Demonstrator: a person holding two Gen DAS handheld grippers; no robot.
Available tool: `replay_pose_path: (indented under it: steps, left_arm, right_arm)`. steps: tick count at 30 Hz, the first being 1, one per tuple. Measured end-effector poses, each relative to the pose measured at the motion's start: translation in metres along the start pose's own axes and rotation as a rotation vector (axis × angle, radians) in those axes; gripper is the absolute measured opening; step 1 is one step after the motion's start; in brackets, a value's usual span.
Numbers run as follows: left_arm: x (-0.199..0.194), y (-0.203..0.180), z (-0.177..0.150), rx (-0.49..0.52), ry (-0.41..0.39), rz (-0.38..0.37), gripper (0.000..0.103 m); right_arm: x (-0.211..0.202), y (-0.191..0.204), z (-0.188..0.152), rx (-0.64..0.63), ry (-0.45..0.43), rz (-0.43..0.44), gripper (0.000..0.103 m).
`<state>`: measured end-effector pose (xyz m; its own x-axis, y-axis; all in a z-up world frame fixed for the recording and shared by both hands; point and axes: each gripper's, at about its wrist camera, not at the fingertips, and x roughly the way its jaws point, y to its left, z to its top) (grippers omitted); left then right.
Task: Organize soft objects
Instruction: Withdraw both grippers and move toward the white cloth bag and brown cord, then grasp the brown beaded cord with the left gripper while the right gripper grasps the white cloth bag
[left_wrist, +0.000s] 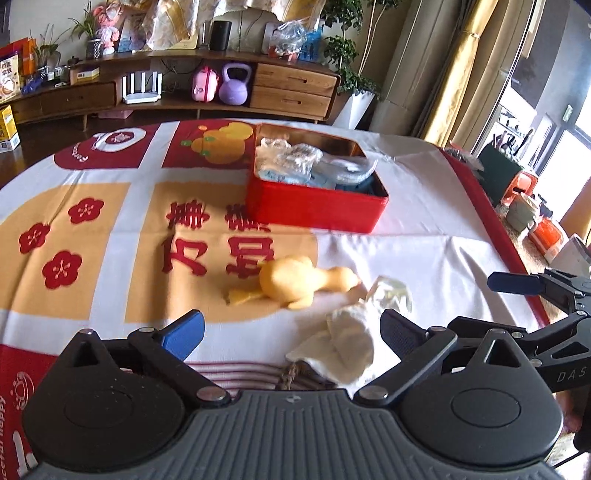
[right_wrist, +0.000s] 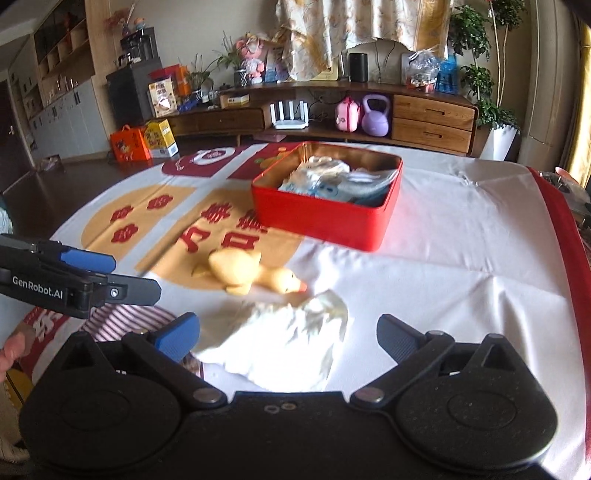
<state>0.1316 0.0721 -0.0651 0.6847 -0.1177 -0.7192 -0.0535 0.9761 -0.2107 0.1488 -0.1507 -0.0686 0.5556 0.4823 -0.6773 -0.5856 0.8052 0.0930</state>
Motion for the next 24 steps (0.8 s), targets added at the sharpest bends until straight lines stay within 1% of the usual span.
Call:
replay_pose_path:
  steps: [5,8,10,13,15,17,20,24]
  left_arm:
    - [0.008,0.000,-0.022,0.034,0.055,0.016,0.102]
    - [0.014,-0.001,-0.036,0.046,0.084,0.000,0.102]
    - [0.018,-0.004,-0.043,0.069,0.095,0.012,0.102]
    - [0.023,-0.007,-0.050,0.102,0.098,0.033,0.102]
    - [0.025,-0.009,-0.052,0.114,0.098,0.044,0.102]
    - [0.028,-0.012,-0.054,0.133,0.093,0.056,0.102]
    - [0.031,-0.017,-0.057,0.174,0.082,0.075,0.102]
    - [0.038,-0.020,-0.061,0.209,0.072,0.099,0.102]
  right_arm:
    - [0.007,0.002,-0.020,-0.029,0.043,0.005,0.097]
    - [0.012,0.004,-0.028,-0.066,0.061,-0.012,0.093]
    - [0.016,0.005,-0.032,-0.082,0.073,-0.018,0.091]
    - [0.023,0.004,-0.037,-0.091,0.087,-0.021,0.086]
    - [0.028,0.003,-0.038,-0.096,0.098,-0.021,0.081]
    - [0.033,0.003,-0.041,-0.104,0.106,-0.023,0.080]
    - [0.041,0.003,-0.043,-0.121,0.117,-0.030,0.075]
    - [0.048,0.003,-0.044,-0.122,0.126,-0.038,0.065]
